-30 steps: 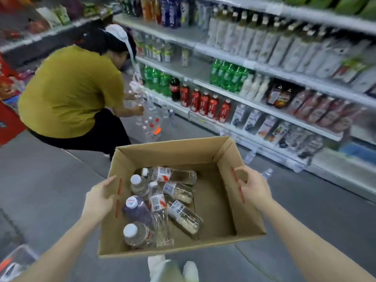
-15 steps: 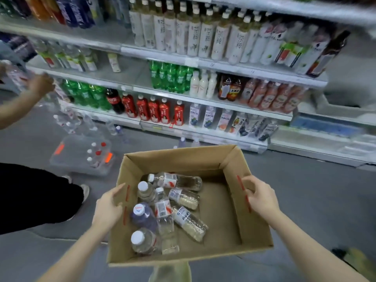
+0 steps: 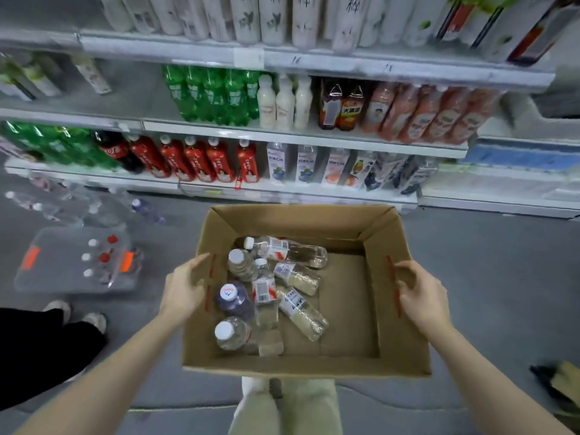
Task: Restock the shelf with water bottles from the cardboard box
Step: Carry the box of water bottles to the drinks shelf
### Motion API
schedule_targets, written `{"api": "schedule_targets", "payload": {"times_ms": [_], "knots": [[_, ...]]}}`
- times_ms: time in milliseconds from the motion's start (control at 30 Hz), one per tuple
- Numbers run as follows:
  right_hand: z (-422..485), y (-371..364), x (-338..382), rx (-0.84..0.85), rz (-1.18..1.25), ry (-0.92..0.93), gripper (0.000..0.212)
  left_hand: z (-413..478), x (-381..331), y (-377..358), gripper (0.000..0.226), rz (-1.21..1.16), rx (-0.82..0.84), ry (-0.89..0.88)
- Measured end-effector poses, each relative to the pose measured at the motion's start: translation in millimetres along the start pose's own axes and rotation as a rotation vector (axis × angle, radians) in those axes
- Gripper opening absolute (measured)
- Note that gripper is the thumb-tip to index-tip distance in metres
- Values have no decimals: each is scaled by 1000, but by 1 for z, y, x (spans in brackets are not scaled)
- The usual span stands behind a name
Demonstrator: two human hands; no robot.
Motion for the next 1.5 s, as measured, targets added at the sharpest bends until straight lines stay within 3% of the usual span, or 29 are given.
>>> {"api": "schedule_targets", "payload": {"times_ms": [367,800,1133,1500], "knots": [[169,-127,-76,27,-44,-49,32,148,42,-156,62,36,47,20],[248,-274,-168,-50,26,-47,33,222,141,-303,58,69,78,8],[292,-344,-200,-119,82,-5,36,270,181,-364,56,16,63,-10],[306,-347,-195,-154,-16,-4,36,282,185,-376,54,88,43,-77]]}}
Point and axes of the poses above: each hand's wrist, its own z-axis towards the middle knuckle, its own y-axis out of the back of the hand, x = y × z, the point moved 7 cm from there along z, towards the middle knuckle, and after that the axes turned 5 degrees about x, right-handed, at the moved point
